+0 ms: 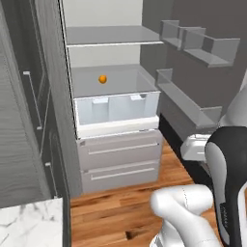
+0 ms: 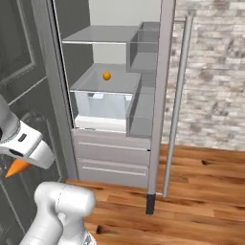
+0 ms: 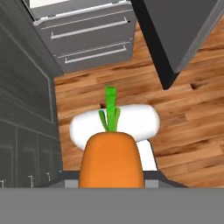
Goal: Open the fridge, remove the orange, carrot, and steak, and place them on any counter.
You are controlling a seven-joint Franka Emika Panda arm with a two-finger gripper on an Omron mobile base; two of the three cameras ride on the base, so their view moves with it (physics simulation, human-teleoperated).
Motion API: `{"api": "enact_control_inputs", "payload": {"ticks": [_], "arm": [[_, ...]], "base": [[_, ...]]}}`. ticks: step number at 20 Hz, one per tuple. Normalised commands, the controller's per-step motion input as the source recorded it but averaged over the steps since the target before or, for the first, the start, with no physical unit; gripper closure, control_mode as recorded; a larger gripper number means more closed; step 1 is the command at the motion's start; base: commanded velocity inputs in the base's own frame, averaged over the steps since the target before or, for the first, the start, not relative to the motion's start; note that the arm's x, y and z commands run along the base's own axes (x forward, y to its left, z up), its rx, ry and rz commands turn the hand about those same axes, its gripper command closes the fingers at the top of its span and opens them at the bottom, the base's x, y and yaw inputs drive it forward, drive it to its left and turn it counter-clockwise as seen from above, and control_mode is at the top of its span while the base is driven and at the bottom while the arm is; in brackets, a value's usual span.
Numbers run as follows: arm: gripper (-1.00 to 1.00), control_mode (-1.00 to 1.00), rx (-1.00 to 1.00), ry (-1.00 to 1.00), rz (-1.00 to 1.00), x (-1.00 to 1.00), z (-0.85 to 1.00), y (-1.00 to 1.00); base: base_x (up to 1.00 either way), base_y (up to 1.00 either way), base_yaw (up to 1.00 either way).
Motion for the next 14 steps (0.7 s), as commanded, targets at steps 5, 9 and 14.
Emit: {"api": "enact_control_inputs", "payload": {"ticks": [5, 9, 14], "arm": [[1.00, 1.00, 0.00, 0.00, 0.00, 0.00, 0.00, 0.00], [1.00, 1.00, 0.00, 0.00, 0.00, 0.00, 0.00, 0.00], [1.00, 1.00, 0.00, 0.00, 0.00, 0.00, 0.00, 0.00]], "base": [[-0.72, -0.39, 0.44], [-0.28, -0.61, 0.84], [-0.30, -0.44, 0.92]]}}
